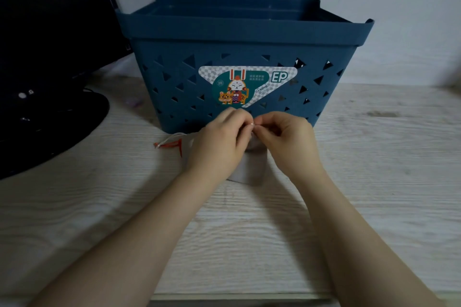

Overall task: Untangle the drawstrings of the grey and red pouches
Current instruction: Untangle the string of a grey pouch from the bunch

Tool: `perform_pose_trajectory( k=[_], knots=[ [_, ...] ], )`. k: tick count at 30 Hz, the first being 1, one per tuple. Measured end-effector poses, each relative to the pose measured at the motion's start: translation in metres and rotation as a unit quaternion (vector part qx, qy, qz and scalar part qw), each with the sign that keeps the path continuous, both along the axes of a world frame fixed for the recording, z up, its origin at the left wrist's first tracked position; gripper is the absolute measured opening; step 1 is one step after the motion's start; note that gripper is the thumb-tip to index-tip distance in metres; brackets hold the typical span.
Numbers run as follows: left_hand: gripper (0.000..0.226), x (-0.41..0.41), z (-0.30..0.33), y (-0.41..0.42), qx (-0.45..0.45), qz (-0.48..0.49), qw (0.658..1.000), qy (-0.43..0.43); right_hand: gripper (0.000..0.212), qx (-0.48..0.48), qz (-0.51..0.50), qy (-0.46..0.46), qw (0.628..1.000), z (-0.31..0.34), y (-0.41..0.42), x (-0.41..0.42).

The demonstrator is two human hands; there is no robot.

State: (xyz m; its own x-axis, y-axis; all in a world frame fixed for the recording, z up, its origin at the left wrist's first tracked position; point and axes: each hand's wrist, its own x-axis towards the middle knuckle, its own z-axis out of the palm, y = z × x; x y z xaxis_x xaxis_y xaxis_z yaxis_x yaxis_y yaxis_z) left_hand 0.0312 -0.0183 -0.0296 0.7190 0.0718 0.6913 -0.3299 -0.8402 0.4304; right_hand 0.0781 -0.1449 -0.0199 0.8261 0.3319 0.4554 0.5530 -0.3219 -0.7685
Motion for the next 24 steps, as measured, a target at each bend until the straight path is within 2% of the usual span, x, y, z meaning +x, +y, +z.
perform_pose_trajectory(
  k=[4, 7, 10, 12, 16, 20, 24],
  knots=[
    [0.023, 0.006, 0.001, 0.005, 0.123, 0.047, 0.99, -0.048, 0.016, -0.036, 0.015, 0.016, 0.999, 0.001, 0.003, -0.003],
    [0.017, 0.008, -0.001, 0.007, 0.147, 0.08, 0.983, -0.071, 0.018, 0.015, 0.055, 0.126, 0.99, 0.006, 0.004, -0.006],
    [0.014, 0.008, -0.001, 0.007, 0.153, 0.083, 0.98, -0.1, 0.02, 0.075, 0.121, 0.262, 0.954, 0.011, -0.003, -0.004],
    [0.017, 0.008, 0.0, 0.006, 0.126, 0.06, 0.985, -0.101, 0.024, 0.108, 0.159, 0.315, 0.929, 0.012, -0.007, -0.003],
    [0.021, 0.004, 0.002, 0.004, 0.011, 0.006, 0.998, -0.066, 0.024, 0.161, 0.193, 0.368, 0.895, 0.009, -0.006, -0.002],
    [0.015, 0.002, 0.001, 0.002, -0.031, -0.025, 0.998, -0.051, 0.022, 0.184, 0.199, 0.391, 0.88, 0.006, -0.004, 0.001],
    [0.026, 0.001, 0.003, -0.002, -0.082, -0.052, 0.995, -0.034, 0.022, 0.203, 0.185, 0.39, 0.879, 0.007, -0.005, 0.0]
  ],
)
